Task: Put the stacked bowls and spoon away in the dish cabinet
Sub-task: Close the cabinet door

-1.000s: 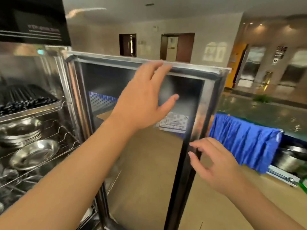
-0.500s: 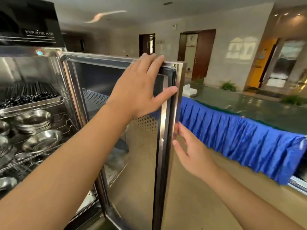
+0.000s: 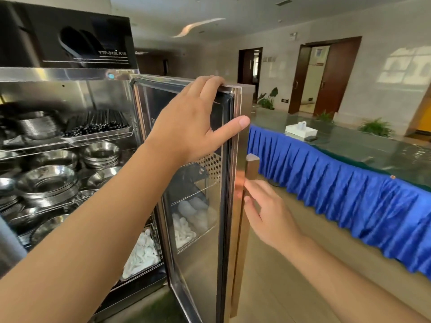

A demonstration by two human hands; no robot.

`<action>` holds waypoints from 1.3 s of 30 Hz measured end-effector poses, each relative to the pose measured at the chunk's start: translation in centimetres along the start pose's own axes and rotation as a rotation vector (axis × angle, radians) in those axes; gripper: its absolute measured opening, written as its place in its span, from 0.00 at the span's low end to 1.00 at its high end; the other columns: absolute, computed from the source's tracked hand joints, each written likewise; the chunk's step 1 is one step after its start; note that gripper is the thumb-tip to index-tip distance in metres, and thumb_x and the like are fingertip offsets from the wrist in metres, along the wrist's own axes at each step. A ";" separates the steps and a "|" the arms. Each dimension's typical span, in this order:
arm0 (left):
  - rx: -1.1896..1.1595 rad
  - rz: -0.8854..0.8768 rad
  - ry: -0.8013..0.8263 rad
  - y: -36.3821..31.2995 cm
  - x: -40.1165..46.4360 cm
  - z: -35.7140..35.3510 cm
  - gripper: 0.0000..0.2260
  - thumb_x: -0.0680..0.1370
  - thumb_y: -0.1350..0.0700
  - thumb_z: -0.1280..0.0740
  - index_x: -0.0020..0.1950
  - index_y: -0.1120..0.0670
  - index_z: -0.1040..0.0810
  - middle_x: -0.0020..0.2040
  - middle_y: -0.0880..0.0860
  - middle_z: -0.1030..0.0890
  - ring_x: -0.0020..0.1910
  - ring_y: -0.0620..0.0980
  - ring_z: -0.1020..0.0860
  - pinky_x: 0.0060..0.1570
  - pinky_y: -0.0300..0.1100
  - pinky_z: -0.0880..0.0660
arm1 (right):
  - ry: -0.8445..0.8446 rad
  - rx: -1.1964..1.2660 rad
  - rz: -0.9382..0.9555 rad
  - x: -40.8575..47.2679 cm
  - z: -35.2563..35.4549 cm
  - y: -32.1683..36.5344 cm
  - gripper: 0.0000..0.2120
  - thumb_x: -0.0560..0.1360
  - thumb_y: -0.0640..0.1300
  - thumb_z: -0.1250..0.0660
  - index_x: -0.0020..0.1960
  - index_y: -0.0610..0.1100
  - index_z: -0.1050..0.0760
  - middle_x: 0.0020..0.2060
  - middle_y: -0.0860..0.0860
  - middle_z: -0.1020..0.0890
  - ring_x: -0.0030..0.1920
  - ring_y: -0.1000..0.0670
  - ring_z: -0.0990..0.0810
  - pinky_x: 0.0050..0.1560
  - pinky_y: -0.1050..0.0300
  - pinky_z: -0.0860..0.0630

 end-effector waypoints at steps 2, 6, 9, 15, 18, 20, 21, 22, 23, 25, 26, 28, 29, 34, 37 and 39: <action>0.000 0.022 -0.025 0.3 -1.0 1.2 0.39 0.75 0.27 0.47 0.73 0.56 0.35 0.67 0.54 0.28 0.64 0.51 0.28 0.56 0.42 0.32 | 0.011 0.004 0.080 0.0 0.0 0.6 0.18 0.81 0.42 0.38 0.71 0.47 0.27 0.59 0.55 0.23 0.54 0.54 0.21 0.50 0.53 0.20; 0.021 0.068 -0.046 1.3 -3.3 4.0 0.39 0.74 0.26 0.46 0.70 0.56 0.33 0.64 0.52 0.26 0.59 0.50 0.26 0.51 0.42 0.31 | -0.097 -0.025 0.217 0.5 -1.0 2.5 0.14 0.78 0.43 0.31 0.63 0.45 0.23 0.54 0.52 0.23 0.55 0.54 0.24 0.53 0.61 0.24; 0.044 0.094 -0.061 2.2 -5.1 6.5 0.38 0.74 0.26 0.44 0.68 0.55 0.31 0.60 0.52 0.23 0.57 0.50 0.25 0.52 0.44 0.30 | -0.199 0.073 0.164 1.0 -2.3 4.4 0.19 0.73 0.47 0.27 0.61 0.44 0.27 0.53 0.55 0.28 0.53 0.59 0.27 0.54 0.70 0.29; 0.160 0.143 -0.107 4.7 -8.8 11.0 0.30 0.75 0.31 0.38 0.67 0.51 0.29 0.58 0.46 0.23 0.57 0.46 0.26 0.51 0.36 0.36 | -0.198 0.360 0.153 1.4 -6.9 8.4 0.29 0.68 0.42 0.21 0.63 0.39 0.31 0.55 0.47 0.27 0.53 0.49 0.22 0.51 0.55 0.21; 0.221 0.221 -0.084 6.3 -10.6 13.0 0.31 0.74 0.32 0.37 0.69 0.51 0.29 0.60 0.51 0.22 0.59 0.50 0.25 0.56 0.44 0.30 | -0.106 0.520 0.117 1.4 -8.8 10.6 0.32 0.72 0.46 0.25 0.70 0.44 0.36 0.58 0.45 0.22 0.55 0.50 0.18 0.51 0.54 0.18; 0.250 0.266 -0.083 7.4 -11.9 14.4 0.31 0.75 0.33 0.36 0.71 0.50 0.30 0.63 0.51 0.23 0.61 0.51 0.26 0.60 0.48 0.29 | -0.051 0.536 0.117 1.6 -10.2 12.2 0.33 0.74 0.50 0.28 0.74 0.45 0.38 0.62 0.44 0.21 0.59 0.50 0.18 0.53 0.56 0.18; 0.259 0.285 -0.083 7.9 -12.5 14.9 0.31 0.75 0.33 0.36 0.71 0.50 0.31 0.64 0.51 0.23 0.62 0.51 0.26 0.60 0.49 0.29 | -0.040 0.538 0.120 1.7 -10.9 12.9 0.34 0.75 0.51 0.29 0.75 0.46 0.39 0.64 0.44 0.21 0.60 0.49 0.18 0.54 0.56 0.18; 0.273 0.310 -0.085 8.4 -13.3 15.6 0.31 0.75 0.34 0.36 0.72 0.50 0.31 0.64 0.51 0.24 0.62 0.50 0.26 0.60 0.48 0.29 | -0.029 0.555 0.119 1.9 -11.7 13.8 0.34 0.75 0.52 0.29 0.76 0.47 0.39 0.65 0.45 0.22 0.61 0.49 0.19 0.54 0.56 0.18; 0.289 0.340 -0.088 9.0 -13.9 16.2 0.31 0.75 0.34 0.36 0.72 0.50 0.32 0.64 0.50 0.24 0.62 0.50 0.26 0.60 0.47 0.29 | -0.011 0.577 0.115 2.0 -12.3 14.7 0.34 0.75 0.52 0.28 0.76 0.49 0.39 0.65 0.47 0.22 0.62 0.50 0.19 0.54 0.56 0.18; 0.318 0.390 -0.102 10.1 -15.3 17.4 0.30 0.75 0.35 0.35 0.72 0.49 0.33 0.60 0.48 0.23 0.58 0.49 0.26 0.55 0.43 0.30 | 0.029 0.610 0.120 2.6 -13.6 16.3 0.33 0.75 0.54 0.28 0.75 0.52 0.39 0.64 0.50 0.21 0.60 0.53 0.19 0.53 0.58 0.17; 0.333 0.407 -0.112 10.7 -16.0 17.9 0.29 0.75 0.36 0.35 0.71 0.49 0.32 0.57 0.47 0.24 0.55 0.47 0.26 0.53 0.42 0.31 | 0.054 0.625 0.121 2.8 -14.2 17.0 0.32 0.75 0.56 0.29 0.74 0.53 0.38 0.62 0.52 0.20 0.59 0.54 0.18 0.52 0.60 0.18; 0.365 0.447 -0.121 12.0 -17.3 19.1 0.27 0.75 0.36 0.35 0.68 0.50 0.32 0.53 0.45 0.25 0.51 0.46 0.27 0.50 0.42 0.30 | 0.108 0.643 0.113 3.5 -15.8 18.5 0.27 0.73 0.62 0.30 0.68 0.56 0.34 0.57 0.56 0.18 0.55 0.57 0.17 0.50 0.62 0.17; 0.389 0.465 -0.123 12.6 -17.8 19.6 0.27 0.76 0.36 0.35 0.67 0.50 0.32 0.53 0.46 0.25 0.51 0.47 0.27 0.49 0.42 0.29 | 0.149 0.636 0.103 3.8 -16.6 19.2 0.24 0.73 0.66 0.31 0.63 0.56 0.31 0.54 0.57 0.17 0.52 0.58 0.16 0.48 0.61 0.17; 0.535 0.536 -0.142 16.7 -20.8 21.8 0.28 0.77 0.36 0.38 0.68 0.54 0.32 0.61 0.53 0.23 0.60 0.54 0.25 0.52 0.44 0.30 | 0.435 0.622 0.017 5.1 -22.3 23.0 0.14 0.69 0.69 0.30 0.46 0.61 0.25 0.39 0.65 0.19 0.43 0.62 0.18 0.45 0.60 0.22; 0.573 0.564 -0.132 19.4 -22.6 22.7 0.28 0.78 0.36 0.39 0.71 0.52 0.34 0.64 0.54 0.24 0.61 0.55 0.25 0.54 0.48 0.28 | 0.526 0.685 -0.049 5.9 -25.9 25.2 0.20 0.69 0.65 0.27 0.33 0.52 0.29 0.31 0.64 0.21 0.37 0.62 0.20 0.47 0.57 0.25; 0.595 0.595 -0.102 21.5 -23.8 23.2 0.29 0.78 0.34 0.40 0.73 0.51 0.35 0.65 0.54 0.25 0.63 0.56 0.26 0.56 0.51 0.27 | 0.580 0.758 -0.040 6.7 -28.0 26.7 0.23 0.71 0.60 0.26 0.28 0.51 0.33 0.24 0.59 0.25 0.29 0.59 0.24 0.50 0.53 0.22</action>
Point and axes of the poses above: each hand's wrist, its own x-axis towards the middle knuckle, its own z-axis out of the back of the hand, y = z × x, the point moved 1 cm from there along x, towards the middle knuckle
